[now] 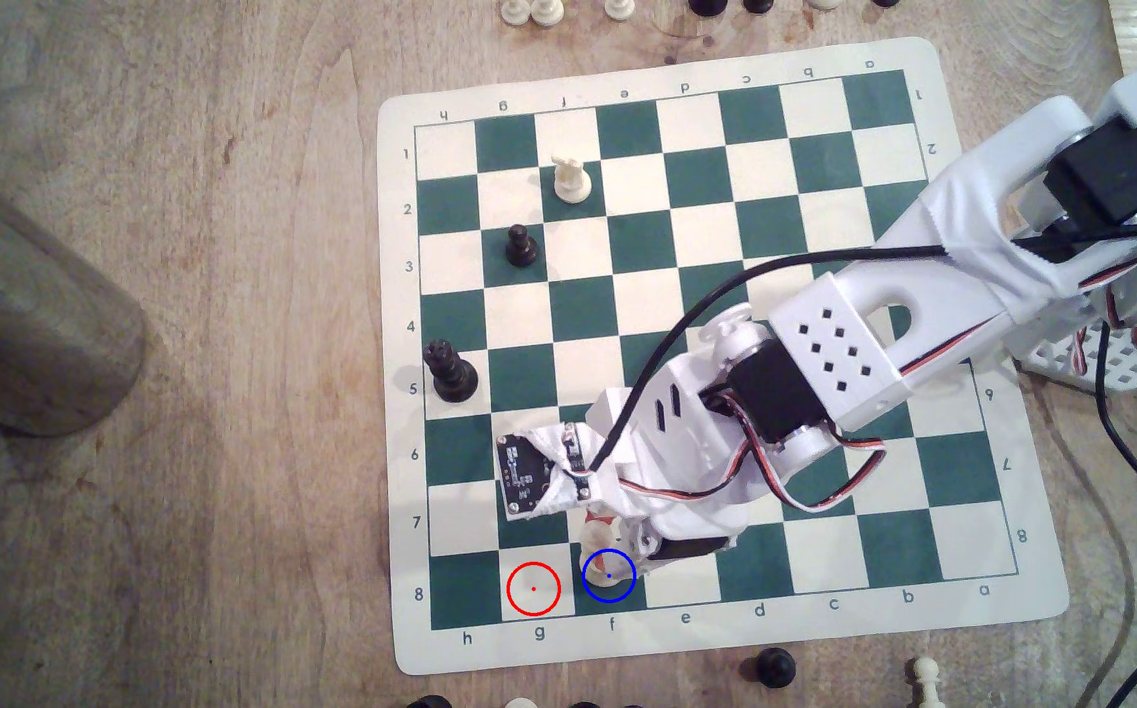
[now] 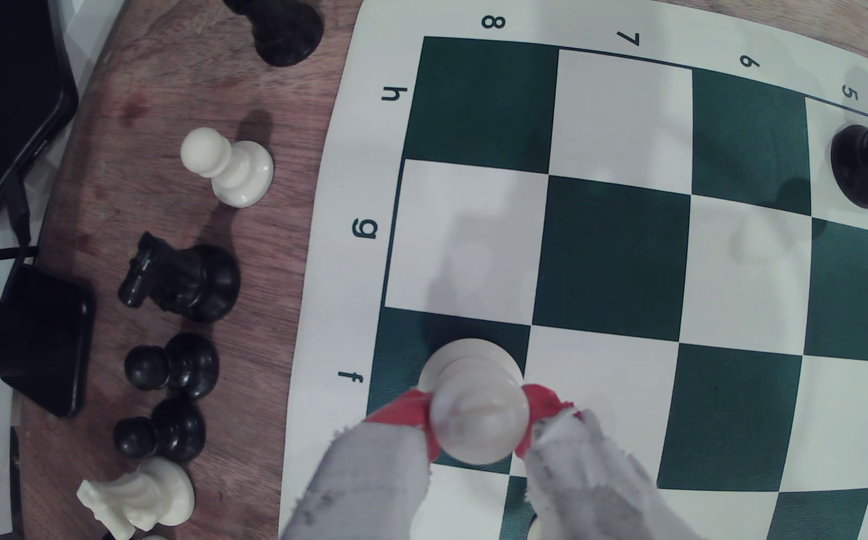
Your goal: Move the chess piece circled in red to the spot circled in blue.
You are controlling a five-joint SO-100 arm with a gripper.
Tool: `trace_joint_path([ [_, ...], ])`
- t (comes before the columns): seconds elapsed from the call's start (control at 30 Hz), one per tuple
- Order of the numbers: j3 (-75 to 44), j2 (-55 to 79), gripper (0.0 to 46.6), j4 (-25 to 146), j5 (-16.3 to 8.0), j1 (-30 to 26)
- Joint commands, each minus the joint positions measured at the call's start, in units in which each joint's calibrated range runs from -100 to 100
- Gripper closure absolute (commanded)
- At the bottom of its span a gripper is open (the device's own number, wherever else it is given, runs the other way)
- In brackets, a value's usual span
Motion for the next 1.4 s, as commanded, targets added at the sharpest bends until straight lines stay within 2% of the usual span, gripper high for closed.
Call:
trace_joint_path([
  [0.0,-4.0,-0.5,42.8,-0.5,0.2,-0.7],
  [0.23,-4.4,0.3,42.4,-0.2,0.3,-1.4],
  [0.37,-4.6,0.3,31.6,0.7,0.0,-1.8],
  [0.4,-4.6,0.3,25.9,2.5,0.0,-2.0],
  [0.47,-4.6,0.1,23.0,4.1,0.2,-2.1],
  [0.7,-6.1,-3.0,21.4,7.4,0.0,-2.1],
  [0.97,-8.1,-15.1,21.4,18.4,0.3,-2.9],
  [1.37,19.7,-42.9,22.1,23.1,1.6,-2.3],
])
